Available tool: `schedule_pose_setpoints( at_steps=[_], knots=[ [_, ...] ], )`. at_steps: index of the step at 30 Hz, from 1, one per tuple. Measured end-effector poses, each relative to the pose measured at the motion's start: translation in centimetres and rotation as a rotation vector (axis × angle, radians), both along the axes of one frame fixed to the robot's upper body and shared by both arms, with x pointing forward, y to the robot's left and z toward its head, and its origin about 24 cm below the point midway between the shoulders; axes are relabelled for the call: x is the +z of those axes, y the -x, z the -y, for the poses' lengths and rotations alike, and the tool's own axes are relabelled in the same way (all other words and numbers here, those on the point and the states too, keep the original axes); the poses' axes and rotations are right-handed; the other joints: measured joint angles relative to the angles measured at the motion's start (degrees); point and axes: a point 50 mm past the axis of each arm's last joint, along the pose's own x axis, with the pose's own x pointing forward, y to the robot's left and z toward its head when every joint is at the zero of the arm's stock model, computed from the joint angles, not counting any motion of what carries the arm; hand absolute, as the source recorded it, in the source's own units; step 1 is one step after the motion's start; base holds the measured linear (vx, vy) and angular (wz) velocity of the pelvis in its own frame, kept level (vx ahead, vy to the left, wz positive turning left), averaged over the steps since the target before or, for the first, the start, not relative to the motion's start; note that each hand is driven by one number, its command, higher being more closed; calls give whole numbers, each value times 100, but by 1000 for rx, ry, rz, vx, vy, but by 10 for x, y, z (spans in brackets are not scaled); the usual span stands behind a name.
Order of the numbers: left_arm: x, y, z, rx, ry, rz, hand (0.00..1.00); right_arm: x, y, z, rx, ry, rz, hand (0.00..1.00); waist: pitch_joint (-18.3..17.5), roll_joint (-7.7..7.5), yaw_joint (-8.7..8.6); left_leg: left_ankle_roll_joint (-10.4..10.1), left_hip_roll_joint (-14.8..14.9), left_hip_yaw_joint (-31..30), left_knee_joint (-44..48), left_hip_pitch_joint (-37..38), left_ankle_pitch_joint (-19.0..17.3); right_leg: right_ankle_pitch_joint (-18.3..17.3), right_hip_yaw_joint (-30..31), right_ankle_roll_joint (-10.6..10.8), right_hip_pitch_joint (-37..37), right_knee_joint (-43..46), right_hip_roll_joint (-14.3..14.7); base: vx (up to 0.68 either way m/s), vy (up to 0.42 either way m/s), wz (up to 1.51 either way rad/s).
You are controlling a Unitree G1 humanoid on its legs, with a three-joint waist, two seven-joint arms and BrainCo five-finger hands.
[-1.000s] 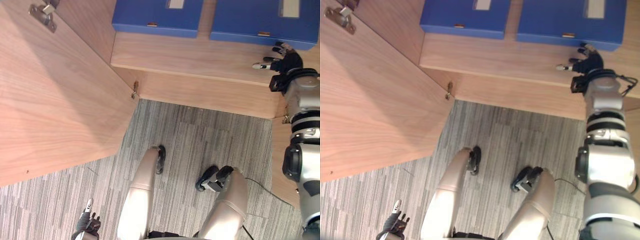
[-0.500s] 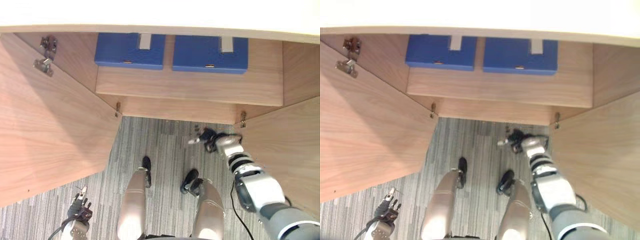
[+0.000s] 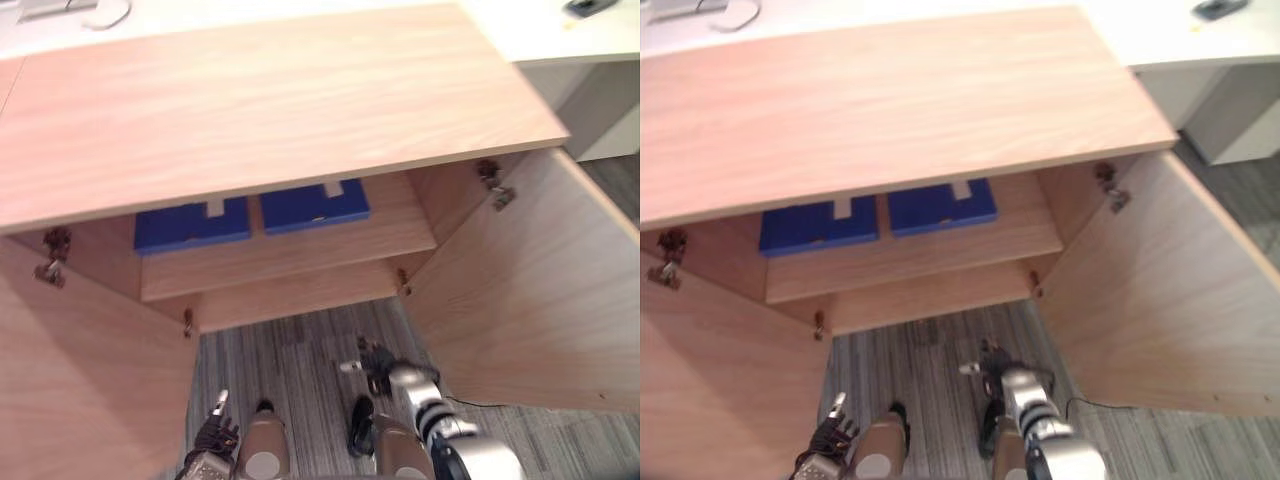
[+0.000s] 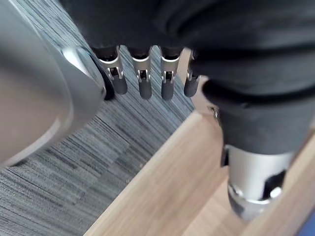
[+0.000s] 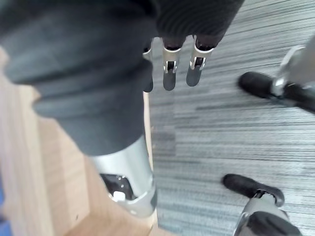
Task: Walk over to the cabinet, pick up the folder, carry it to the office cabinet, place the folder inside the office cabinet, then close the office cabinet door
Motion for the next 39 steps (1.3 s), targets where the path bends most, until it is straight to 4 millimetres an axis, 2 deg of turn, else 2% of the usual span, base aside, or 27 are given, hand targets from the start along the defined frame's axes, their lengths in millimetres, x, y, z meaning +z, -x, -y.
schedule_pose_setpoints(
  at_steps=[2, 3, 6, 9, 10, 13, 15, 17, 18, 19, 20, 21, 22, 23, 24, 25, 26, 27, 28, 29, 30, 31, 33, 35, 37, 39],
  knots=[
    [-2, -1, 12, -24, 6, -7, 0, -21, 47, 18, -208, -32, -106, 0, -215, -78, -87, 109, -79, 415, -329, 367, 74, 300, 340, 100, 207, -410, -11, 2, 155, -70],
    [-2, -2, 14, -36, 5, -6, 0, -25, 59, 22, -266, -40, -123, 0, -268, -110, -124, 138, -124, 492, -435, 459, 115, 338, 399, 113, 234, -464, -45, -12, 133, -59],
    [-7, 4, 20, -75, 9, -52, 0, -30, 84, 40, -509, -83, -141, 0, -460, -226, -376, 213, -291, 907, -919, 950, 293, 510, 681, 177, 372, -714, -144, -48, 94, -43],
    [-10, 10, 18, -113, -21, -86, 0, -33, 95, 48, -606, -82, -157, 0, -499, -232, -372, 218, -265, 1476, -1091, 1305, 291, 690, 1144, 160, 417, -933, -1, -61, 41, -86],
    [-10, 11, 19, -127, -29, -94, 0, -33, 96, 49, -622, -82, -157, 0, -492, -229, -354, 219, -247, 1621, -1126, 1378, 294, 657, 1145, 95, 414, -959, 0, -37, 1, -110],
    [-11, 13, 18, -178, -60, -113, 0, -34, 105, 57, -685, -72, -167, 0, -446, -193, -341, 212, -171, 2329, -1276, 1845, 299, 604, -18, -94, 418, -778, -389, 8, 3, -121],
    [-12, 17, 17, -198, -77, -126, 0, -33, 109, 60, -724, -70, -158, 0, -422, -173, -320, 266, -87, 2764, -1287, 2190, 266, 565, -713, -409, 471, -571, -541, 62, -27, -119],
    [-12, 19, 18, -222, -88, -134, 0, -34, 118, 61, -775, -66, -170, 0, -398, -170, -335, 436, -83, 2752, -1297, 2384, 176, 346, -1291, -634, 520, -235, -736, 59, -60, -79],
    [-13, 22, 17, -228, -96, -144, 0, -34, 119, 63, -798, -65, -164, 0, -388, -193, -337, 635, -108, 2708, -1385, 2511, 32, 192, -1550, -717, 548, -80, -801, 63, -42, -69],
    [-13, 24, 16, -229, -98, -149, 0, -33, 119, 64, -816, -69, -160, 0, -408, -175, -322, 673, -141, 2686, -1509, 2591, -25, 105, -1696, -717, 575, -58, -820, 65, 5, -83],
    [-15, 30, 16, -227, -99, -163, 0, -31, 115, 69, -830, -61, -138, 0, -507, 53, -247, 636, -117, 2545, -1795, 2682, -5, -118, -2094, -564, 541, 309, -996, 69, -3, -60],
    [-15, 34, 14, -219, -110, -172, 0, -28, 112, 74, -853, -55, -107, 0, -499, -45, -348, 433, -180, 2600, -1771, 2728, 63, -392, -2195, -605, 544, 1186, -1475, 92, -20, -46],
    [-14, 35, 12, -217, -119, -176, 0, -28, 114, 76, -865, -52, -109, 0, -526, -161, -334, 351, -258, 2605, -1770, 2772, 41, -586, -2201, -384, 658, 1299, -1654, 212, -135, -32],
    [-15, 39, 10, -218, -124, -190, 0, -27, 113, 80, -875, -44, -103, 0, -546, -106, -256, 253, -266, 2633, -1708, 2871, 24, -657, -2183, -11, 739, 1144, -1544, 219, -138, -34],
    [-18, 47, 12, -221, -110, -220, 0, -26, 112, 81, -876, -41, -99, 0, -621, 2, -262, 352, -193, 2571, -1669, 2846, 89, -584, -2169, 32, 816, 939, -1371, 259, -170, -49],
    [-21, 55, 13, -234, -107, -246, 0, -26, 112, 84, -883, -36, -99, 0, -658, 56, -258, 507, -138, 2451, -1490, 2771, 190, -482, -2080, 30, 900, 660, -1207, 156, -106, -30],
    [-21, 57, 11, -248, -116, -255, 0, -26, 111, 83, -881, -36, -103, 0, -651, 48, -251, 563, -118, 2376, -1303, 2708, 232, -406, -2036, 24, 965, 499, -1155, 181, -132, -48],
    [-21, 63, 7, -275, -133, -278, 0, -27, 109, 83, -871, -34, -117, 0, -643, 31, -199, 451, -162, 2098, -1230, 2640, 124, -208, -1949, 39, 1170, 77, -1084, 100, -66, -52],
    [-22, 69, 6, -278, -137, -298, 0, -28, 106, 86, -863, -26, -129, 0, -641, 30, -187, 409, -366, 1796, -1757, 2646, 53, 12, -1869, 74, 1366, -313, -983, 29, -3, -54],
    [-22, 71, 5, -270, -140, -304, 0, -27, 103, 88, -861, -21, -125, 0, -638, 46, -193, 440, -466, 1662, -2191, 2577, 168, 138, -1860, 116, 1487, -510, -910, -57, 86, -39],
    [-22, 70, 6, -267, -141, -300, 0, -25, 99, 93, -866, -12, -114, 0, -603, 92, -186, 453, -483, 1521, -2268, 2485, 662, 215, -1829, 166, 1576, -644, -802, -55, 89, -35],
    [-22, 70, 5, -269, -145, -300, 0, -25, 98, 93, -873, -13, -113, 0, -625, 62, -139, 401, -478, 1565, -2209, 2524, 658, 259, -1734, 219, 1599, -701, -778, -1, 84, -25],
    [-21, 69, 1, -308, -172, -304, 0, -20, 86, 101, -894, -13, -74, 0, -667, -37, -221, 399, -581, 1533, -2222, 2499, 649, 436, -1680, 288, 1687, -1010, -808, 38, 77, -8],
    [-18, 65, -7, -322, -203, -293, 0, -11, 71, 115, -901, 10, -23, 0, -584, -101, -230, 402, -676, 1510, -2220, 2450, 651, 676, -1673, 319, 1787, -1381, -809, 8, 73, 1],
    [-18, 68, -11, -341, -218, -302, 0, -3, 60, 126, -918, 26, 20, 0, -536, -91, -232, 403, -715, 1485, -2217, 2458, 651, 777, -1672, 337, 1876, -1562, -804, 1, 19, 0],
    [-19, 75, -14, -361, -226, -324, 0, 16, 39, 145, -921, 67, 126, 0, -485, -63, -238, 417, -739, 1426, -2203, 2452, 643, 872, -1672, 332, 1965, -1755, -772, -3, 2, 2]
  ],
)
